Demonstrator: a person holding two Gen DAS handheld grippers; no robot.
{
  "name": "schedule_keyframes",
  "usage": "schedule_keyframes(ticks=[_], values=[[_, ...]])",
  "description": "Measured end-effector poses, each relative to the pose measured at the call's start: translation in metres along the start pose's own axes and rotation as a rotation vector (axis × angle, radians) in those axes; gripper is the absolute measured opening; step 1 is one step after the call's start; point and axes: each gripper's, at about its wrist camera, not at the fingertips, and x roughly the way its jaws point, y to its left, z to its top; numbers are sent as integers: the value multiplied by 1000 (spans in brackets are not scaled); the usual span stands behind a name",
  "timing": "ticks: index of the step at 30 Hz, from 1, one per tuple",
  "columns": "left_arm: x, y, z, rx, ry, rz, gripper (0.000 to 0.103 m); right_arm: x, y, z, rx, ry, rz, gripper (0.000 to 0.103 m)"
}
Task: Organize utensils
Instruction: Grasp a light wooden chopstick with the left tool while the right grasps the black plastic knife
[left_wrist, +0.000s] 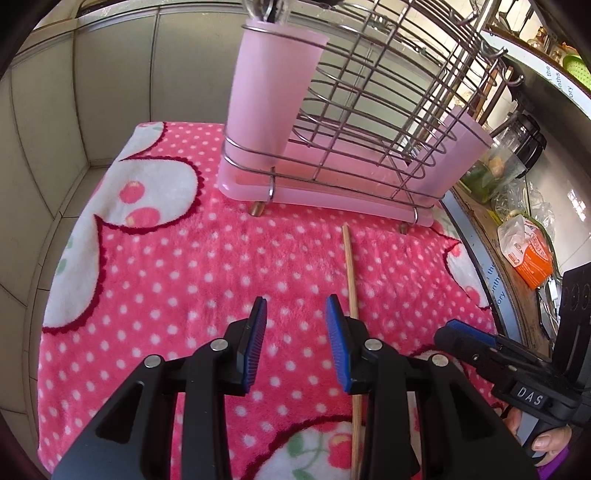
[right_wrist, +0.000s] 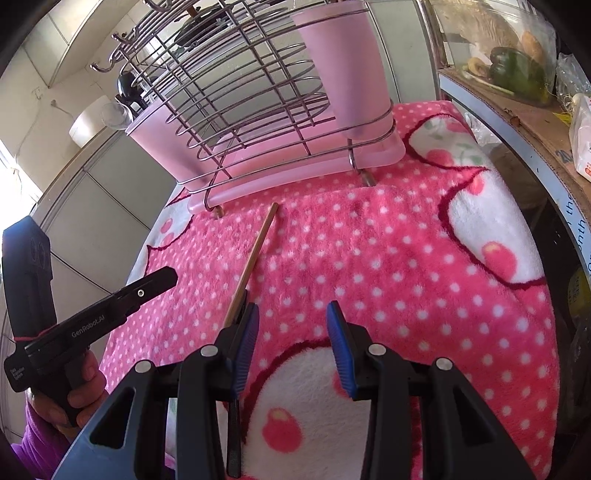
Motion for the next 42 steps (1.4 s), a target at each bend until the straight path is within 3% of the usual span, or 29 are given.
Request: schedule_keyframes(ticks=[9, 17, 18, 20, 21, 29, 42], values=[[48, -34, 35, 60, 151, -60, 33, 5, 1, -1, -30, 33, 23, 38], [95, -54, 58, 84, 243, 18, 33, 10, 3, 0, -62, 96, 69, 34], [98, -54, 58, 87, 246, 28, 29, 10, 5, 0, -68, 101, 72, 34], [101, -53, 57, 96, 241, 56, 10, 13, 10, 0, -84, 116, 80, 34], [100, -51, 57, 96, 235, 54, 7, 14, 12, 0, -91, 123, 83, 34], [60, -16, 51, 36, 172, 31, 7, 35, 39, 0, -144, 199, 96, 34], [16, 30, 44, -36, 102, -29, 7, 75, 74, 19, -242, 331, -41, 33]])
